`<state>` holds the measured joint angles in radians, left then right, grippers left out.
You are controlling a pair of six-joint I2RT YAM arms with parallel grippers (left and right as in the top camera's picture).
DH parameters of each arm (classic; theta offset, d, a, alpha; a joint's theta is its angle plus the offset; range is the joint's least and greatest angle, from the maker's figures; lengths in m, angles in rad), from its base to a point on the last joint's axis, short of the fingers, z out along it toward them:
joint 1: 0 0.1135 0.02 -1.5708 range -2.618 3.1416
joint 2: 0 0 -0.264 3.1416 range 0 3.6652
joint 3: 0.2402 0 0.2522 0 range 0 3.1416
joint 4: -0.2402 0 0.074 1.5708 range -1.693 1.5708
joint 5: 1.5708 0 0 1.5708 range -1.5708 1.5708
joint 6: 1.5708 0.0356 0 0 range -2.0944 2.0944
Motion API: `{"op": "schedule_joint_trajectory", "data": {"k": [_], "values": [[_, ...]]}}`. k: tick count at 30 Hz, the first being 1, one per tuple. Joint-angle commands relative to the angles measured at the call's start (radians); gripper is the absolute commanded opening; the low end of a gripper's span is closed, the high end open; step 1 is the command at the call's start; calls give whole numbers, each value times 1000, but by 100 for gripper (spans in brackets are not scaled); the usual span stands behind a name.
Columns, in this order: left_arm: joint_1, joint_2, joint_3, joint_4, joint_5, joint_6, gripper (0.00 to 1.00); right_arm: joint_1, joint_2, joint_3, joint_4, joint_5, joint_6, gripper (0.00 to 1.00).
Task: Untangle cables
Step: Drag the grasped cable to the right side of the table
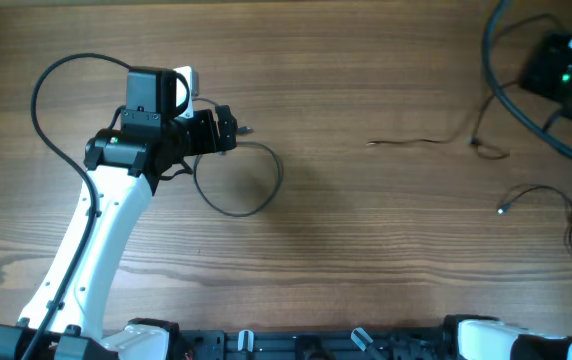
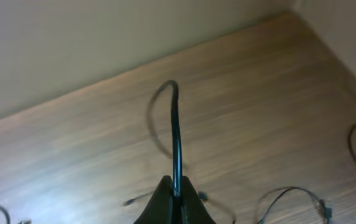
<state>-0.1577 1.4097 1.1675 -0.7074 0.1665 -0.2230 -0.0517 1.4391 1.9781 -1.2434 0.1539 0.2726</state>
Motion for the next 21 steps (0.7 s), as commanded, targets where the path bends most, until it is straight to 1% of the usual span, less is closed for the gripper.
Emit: {"op": "schedule_joint_trajectory", "data": {"k": [1,3,4,9,11,12,13,15,16,19,21], "values": [[3,-13,10,-1,17,1,100,-42,35,-5,88,-32,-29,4],[3,-13,10,-3,20,2,100,-63,89,-5,172,-32,-29,4],[3,-13,10,-5,24,1,100,-85,154,-5,241,-32,-24,4],[-4,-13,10,-29,24,2,100,-173,427,16,462,-29,-30,4],[-19,-13,10,-28,24,2,100,-218,502,65,501,-20,-39,4],[-27,-13,10,-28,24,2,100,-240,525,91,502,7,-38,4],[-39,-13,10,-27,24,2,100,-292,560,149,491,38,-68,4],[-74,-13,10,-24,23,3,100,-406,570,197,478,64,-89,4],[-95,-13,10,-10,23,9,100,-521,570,238,430,31,-73,4],[-129,-13,10,85,24,13,100,-736,570,256,379,-216,-32,4],[-144,-13,10,114,24,13,100,-797,577,256,367,-287,-16,4]]}}
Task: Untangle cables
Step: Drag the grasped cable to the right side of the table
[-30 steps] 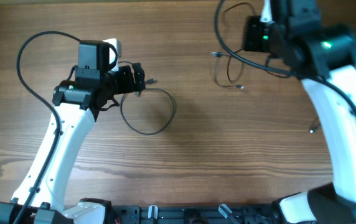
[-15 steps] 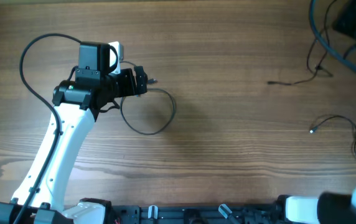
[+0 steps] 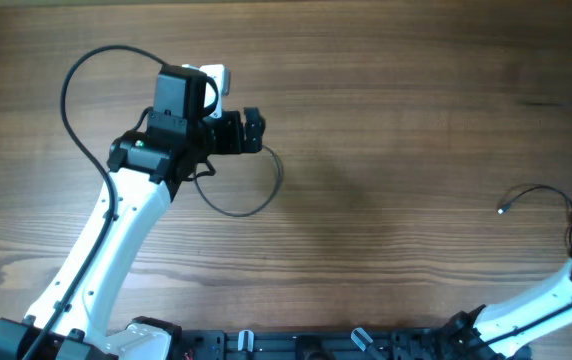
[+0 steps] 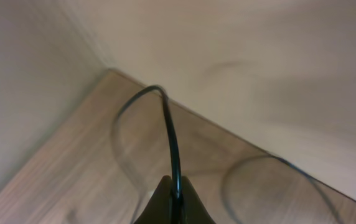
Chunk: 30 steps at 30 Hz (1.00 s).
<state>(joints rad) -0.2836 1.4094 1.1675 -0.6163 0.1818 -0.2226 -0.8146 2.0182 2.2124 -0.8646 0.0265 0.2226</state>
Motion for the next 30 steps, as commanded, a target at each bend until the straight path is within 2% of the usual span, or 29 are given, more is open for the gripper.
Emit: {"op": "schedule_joint_trajectory", "data": {"k": [1,7,13,18,29,30], "values": [[-26,-13,10,26,8,13,100,-36,2,21,-19,-163,40,4],[-35,-13,10,15,8,13,100,25,72,20,-79,-95,46,5],[-35,-13,10,-1,8,13,100,22,100,19,-180,16,156,4],[-35,-13,10,-4,8,13,100,18,101,19,-253,234,294,4],[-35,-13,10,-17,8,13,100,16,101,19,-276,308,303,5],[-35,-13,10,-17,8,13,100,16,101,19,-276,302,302,8]]}}
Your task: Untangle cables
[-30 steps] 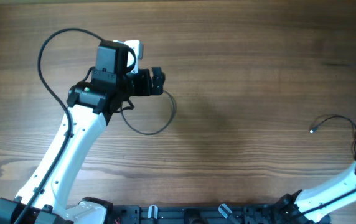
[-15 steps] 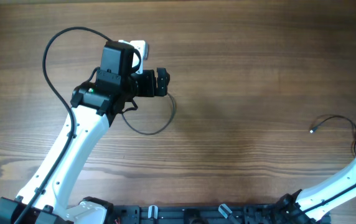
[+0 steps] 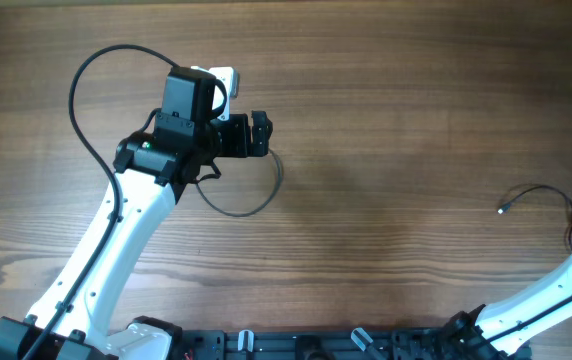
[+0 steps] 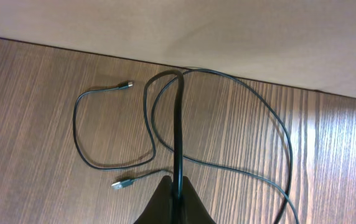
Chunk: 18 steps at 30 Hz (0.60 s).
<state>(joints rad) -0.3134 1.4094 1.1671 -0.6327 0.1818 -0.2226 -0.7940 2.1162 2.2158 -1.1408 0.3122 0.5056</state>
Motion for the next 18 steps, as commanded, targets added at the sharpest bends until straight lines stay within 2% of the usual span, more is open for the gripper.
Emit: {"op": "schedule_joint_trajectory", "data": {"k": [1,2,3,5,7,9,10,13,18], "values": [[-5,-13,10,0,8,13,100,-4,3,16,2,-2,18,31],[-5,-13,10,-2,8,13,100,-4,3,16,3,-15,18,51],[-5,-13,10,-3,8,13,100,-4,2,16,2,-19,18,64],[-5,-13,10,-3,7,13,100,-4,-2,16,5,-37,16,67],[-5,-13,10,-3,-42,13,100,-3,-6,16,35,-174,-60,69],[-2,-12,10,2,-108,13,100,2,-7,16,48,-298,-125,75],[-2,-13,10,10,-141,10,100,12,-7,16,50,-354,-173,89],[37,-13,10,46,-227,4,100,84,-8,16,67,-476,-309,91],[247,-13,10,58,-204,-77,100,311,-13,16,33,-536,-563,90]]}}
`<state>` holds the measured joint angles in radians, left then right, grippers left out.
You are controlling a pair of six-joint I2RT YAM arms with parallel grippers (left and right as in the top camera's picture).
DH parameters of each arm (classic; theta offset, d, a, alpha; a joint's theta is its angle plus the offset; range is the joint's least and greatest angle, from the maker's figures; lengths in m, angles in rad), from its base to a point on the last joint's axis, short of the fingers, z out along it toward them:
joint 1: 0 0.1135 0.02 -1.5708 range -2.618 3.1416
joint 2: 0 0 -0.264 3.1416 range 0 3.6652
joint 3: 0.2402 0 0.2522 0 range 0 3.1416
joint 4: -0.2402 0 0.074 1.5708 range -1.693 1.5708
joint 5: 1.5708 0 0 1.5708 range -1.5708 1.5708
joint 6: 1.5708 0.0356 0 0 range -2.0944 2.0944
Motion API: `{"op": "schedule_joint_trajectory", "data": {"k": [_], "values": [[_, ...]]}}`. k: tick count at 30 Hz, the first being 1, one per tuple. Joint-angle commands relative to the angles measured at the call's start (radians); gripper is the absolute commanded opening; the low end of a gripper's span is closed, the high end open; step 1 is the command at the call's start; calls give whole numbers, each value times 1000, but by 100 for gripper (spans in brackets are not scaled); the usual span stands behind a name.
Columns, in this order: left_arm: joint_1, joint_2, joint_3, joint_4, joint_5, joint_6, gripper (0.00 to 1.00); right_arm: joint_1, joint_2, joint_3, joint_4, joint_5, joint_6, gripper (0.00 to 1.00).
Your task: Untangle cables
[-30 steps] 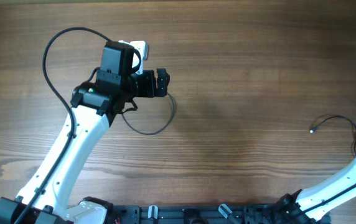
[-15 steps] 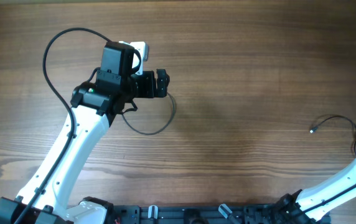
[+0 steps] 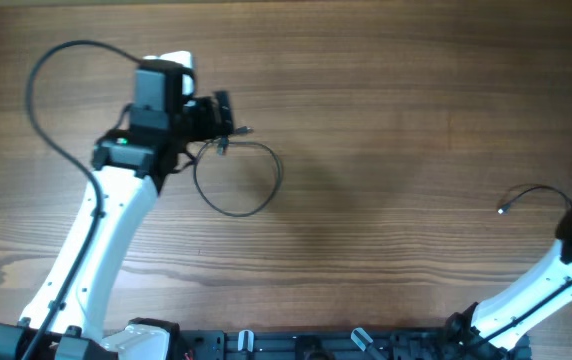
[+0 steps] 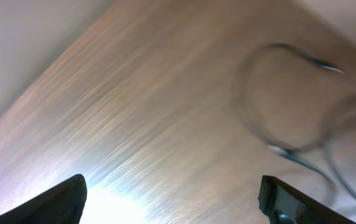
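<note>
A black cable loop [image 3: 238, 208] lies on the wooden table [image 3: 386, 120], left of centre. My left gripper [image 3: 230, 118] sits over the loop's upper left, and a small plug [image 3: 248, 130] shows just past its tip. Its jaws are hidden from above. A thin dark cable [image 3: 538, 189] curls near the right edge. In the right wrist view my right gripper [image 4: 173, 194] is wide open with nothing between its fingers [image 4: 60, 202]. Past them lies a blurred cable [image 4: 252, 109] with a plug [image 4: 324, 64].
My right arm [image 3: 566, 262] comes up from the lower right corner, its gripper out of the overhead view. More cable shows at the right edge. A pale wall [image 4: 28, 50] borders the table in the right wrist view.
My right gripper was shut on a black cable and is now wide open with the cable gone from it. My left gripper has moved left and slightly up over the loop.
At first my right gripper held a black cable at the far right corner, a thin cable trailing across the table. It kept hold while its view swung to the wall, then over cables by the wall. Now it is open. My left gripper shifted right, then back left.
</note>
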<state>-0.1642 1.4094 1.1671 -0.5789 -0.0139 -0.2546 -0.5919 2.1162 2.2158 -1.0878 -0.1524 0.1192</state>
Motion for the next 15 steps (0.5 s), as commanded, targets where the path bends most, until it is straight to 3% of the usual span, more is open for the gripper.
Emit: {"op": "schedule_joint_trajectory", "data": {"k": [1,6,9,11,15], "values": [[137,-13,10,4,8,-44,100,164,-13,16,-39,-79,-219,90],[275,-13,10,0,40,-45,100,459,-13,16,-213,-263,-446,90],[326,-13,10,-24,43,-46,100,627,-13,16,-255,-266,-510,91],[350,-13,10,-47,77,-45,100,743,-12,13,-260,-260,-502,92],[352,-13,10,-32,100,-37,100,974,-12,-83,-116,32,-261,91]]}}
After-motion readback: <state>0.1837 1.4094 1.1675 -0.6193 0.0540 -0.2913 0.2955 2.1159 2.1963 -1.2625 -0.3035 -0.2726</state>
